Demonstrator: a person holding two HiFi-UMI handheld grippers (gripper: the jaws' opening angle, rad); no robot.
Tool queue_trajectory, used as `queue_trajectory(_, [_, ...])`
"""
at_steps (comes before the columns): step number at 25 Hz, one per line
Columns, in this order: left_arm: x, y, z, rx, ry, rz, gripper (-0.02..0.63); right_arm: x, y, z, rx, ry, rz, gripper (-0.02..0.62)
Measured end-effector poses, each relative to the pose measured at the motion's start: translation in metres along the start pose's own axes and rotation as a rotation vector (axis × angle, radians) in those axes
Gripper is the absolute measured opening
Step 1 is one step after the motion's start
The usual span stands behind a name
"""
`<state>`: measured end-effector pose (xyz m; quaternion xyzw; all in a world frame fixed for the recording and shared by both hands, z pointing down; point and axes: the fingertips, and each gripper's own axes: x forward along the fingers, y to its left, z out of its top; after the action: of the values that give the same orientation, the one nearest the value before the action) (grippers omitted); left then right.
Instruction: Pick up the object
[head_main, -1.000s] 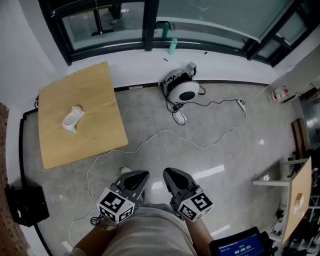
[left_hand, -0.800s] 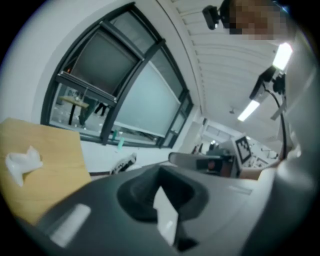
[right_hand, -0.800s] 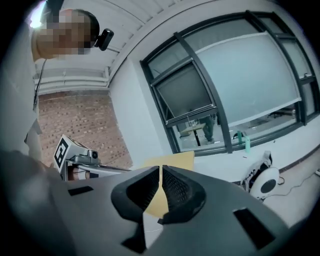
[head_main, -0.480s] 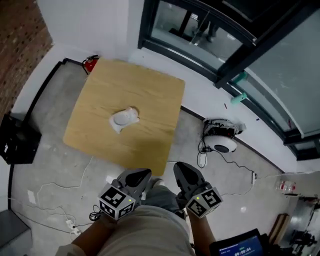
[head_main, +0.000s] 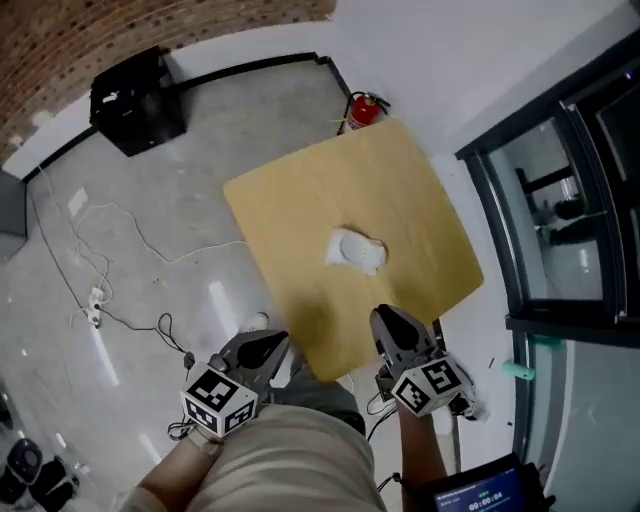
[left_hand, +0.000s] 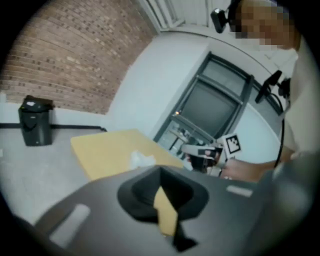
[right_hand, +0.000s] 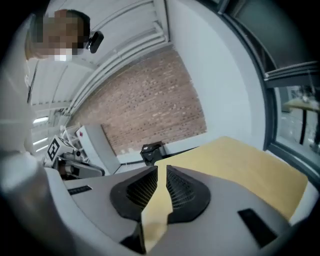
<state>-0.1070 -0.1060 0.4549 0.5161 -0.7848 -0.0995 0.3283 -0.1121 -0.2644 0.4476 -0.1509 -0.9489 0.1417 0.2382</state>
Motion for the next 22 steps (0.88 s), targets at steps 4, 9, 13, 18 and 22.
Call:
queue_trajectory(4, [-0.035, 0.012, -0.024, -0.099, -0.082, 0.155, -0.012, 0.037, -0.005, -0.014, -0.162, 0.154, 0.093, 0.076])
queue_trajectory(9, [-0.069, 0.021, -0.044, -0.165, -0.148, 0.282, -0.012, 0.089, -0.012, -0.047, -0.448, 0.391, 0.101, 0.163])
queue_trajectory(13, [-0.090, 0.028, -0.052, -0.220, -0.198, 0.334, -0.012, 0.126, -0.029, -0.071, -0.660, 0.550, 0.011, 0.205])
queue_trajectory(18, [-0.104, 0.030, -0.058, -0.236, -0.231, 0.373, -0.012, 0.168, -0.050, -0.088, -0.905, 0.662, -0.131, 0.244])
queue_trajectory(22, [-0.116, 0.031, -0.071, -0.259, -0.240, 0.403, -0.012, 0.182, -0.063, -0.115, -1.011, 0.772, -0.156, 0.281])
